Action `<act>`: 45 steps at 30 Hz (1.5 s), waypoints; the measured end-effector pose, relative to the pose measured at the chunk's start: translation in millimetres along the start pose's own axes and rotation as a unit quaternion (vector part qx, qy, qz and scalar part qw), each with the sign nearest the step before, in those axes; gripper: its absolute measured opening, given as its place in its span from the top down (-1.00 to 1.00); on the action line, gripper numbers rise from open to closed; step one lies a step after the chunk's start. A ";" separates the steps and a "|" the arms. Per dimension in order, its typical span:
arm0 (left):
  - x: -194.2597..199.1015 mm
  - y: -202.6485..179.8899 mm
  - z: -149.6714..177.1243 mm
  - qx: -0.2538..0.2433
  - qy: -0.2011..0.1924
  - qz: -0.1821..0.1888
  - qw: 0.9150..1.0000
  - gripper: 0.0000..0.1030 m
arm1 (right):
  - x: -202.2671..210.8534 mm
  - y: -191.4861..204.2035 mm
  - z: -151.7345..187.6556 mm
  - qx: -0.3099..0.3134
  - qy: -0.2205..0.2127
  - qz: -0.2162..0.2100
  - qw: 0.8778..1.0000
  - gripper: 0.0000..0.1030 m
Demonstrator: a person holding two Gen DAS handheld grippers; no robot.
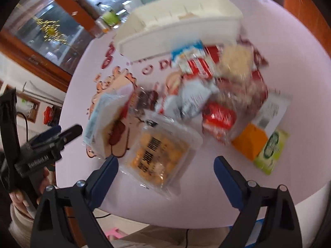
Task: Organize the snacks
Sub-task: 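Grasp the blue-white bag with the left gripper while the right grasps the yellow-printed cake pack, then lift both packs over the white tray and release them inside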
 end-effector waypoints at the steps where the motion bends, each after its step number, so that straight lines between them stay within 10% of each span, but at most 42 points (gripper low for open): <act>1: -7.1 -1.1 2.7 -0.003 0.008 -0.002 1.000 -0.98 | -6.0 -4.4 1.9 -0.013 0.007 -0.002 1.000 -0.85; 15: -68.6 11.0 -2.5 -0.002 0.052 -0.045 0.998 -0.98 | -69.0 13.8 0.1 -0.058 0.047 -0.015 0.997 -0.86; 30: -100.8 43.8 -17.4 0.053 0.084 -0.015 0.995 -1.00 | -104.9 43.7 18.2 0.115 0.071 0.135 0.982 -0.88; 45: -81.8 26.8 1.1 0.032 0.078 -0.024 0.996 -0.72 | -70.7 21.4 16.0 0.151 0.045 0.115 0.981 -0.27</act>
Point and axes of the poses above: each gripper's, at about its wrist camera, not at the fingertips, and x roughly against the way its jaws point, y to its left, z to its underside, the point moved 7 cm from there along -x, roughly the way its jaws point, and after that the axes turned 5 degrees about -x, right-handed, at the moved point
